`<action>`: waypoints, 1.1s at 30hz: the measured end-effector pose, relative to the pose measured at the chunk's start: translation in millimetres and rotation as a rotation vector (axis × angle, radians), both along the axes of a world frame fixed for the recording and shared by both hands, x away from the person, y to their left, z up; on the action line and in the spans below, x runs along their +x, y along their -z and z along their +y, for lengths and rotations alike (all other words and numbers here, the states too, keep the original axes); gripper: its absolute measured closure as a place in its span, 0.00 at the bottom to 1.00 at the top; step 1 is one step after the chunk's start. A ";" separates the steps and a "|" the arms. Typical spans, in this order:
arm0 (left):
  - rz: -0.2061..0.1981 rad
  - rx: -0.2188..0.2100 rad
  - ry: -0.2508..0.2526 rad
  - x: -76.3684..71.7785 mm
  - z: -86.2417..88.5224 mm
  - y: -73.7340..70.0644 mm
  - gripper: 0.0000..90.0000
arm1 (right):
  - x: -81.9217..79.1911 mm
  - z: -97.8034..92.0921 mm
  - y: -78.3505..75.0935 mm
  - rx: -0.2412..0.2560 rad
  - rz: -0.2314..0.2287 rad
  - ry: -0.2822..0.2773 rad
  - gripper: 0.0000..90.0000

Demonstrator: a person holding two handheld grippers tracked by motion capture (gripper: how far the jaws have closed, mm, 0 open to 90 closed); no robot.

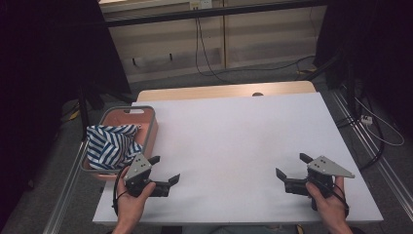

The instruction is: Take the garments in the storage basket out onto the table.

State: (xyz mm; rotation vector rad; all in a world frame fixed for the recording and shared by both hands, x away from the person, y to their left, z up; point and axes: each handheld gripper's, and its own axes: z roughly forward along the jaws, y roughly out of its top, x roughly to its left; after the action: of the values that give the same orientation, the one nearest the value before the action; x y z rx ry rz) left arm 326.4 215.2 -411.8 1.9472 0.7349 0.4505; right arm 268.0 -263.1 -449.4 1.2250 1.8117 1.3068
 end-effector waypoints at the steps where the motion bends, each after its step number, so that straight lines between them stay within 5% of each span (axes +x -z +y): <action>1: 0.004 -0.016 -0.007 1.8 0.8 -0.8 0.06 | 0.5 -0.2 0.4 0.005 0.003 0.003 0.02; 9: 0.008 -0.029 -0.053 12.9 10.7 -15.2 0.06 | 3.2 0.6 1.9 0.017 0.014 -0.001 0.02; 15: -0.029 -0.004 -0.099 10.4 18.3 -19.0 0.06 | 5.8 0.1 5.1 0.013 0.023 -0.009 0.02; 33: -0.050 -0.035 -0.148 5.1 56.1 -42.2 0.06 | 4.8 6.6 1.8 -0.023 -0.007 -0.035 0.02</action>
State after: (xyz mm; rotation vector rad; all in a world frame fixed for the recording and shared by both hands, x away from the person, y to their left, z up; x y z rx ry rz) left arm 331.5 271.3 -369.6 1.8501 0.8524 0.5702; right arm 272.7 -256.5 -451.2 1.1806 1.8460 1.3040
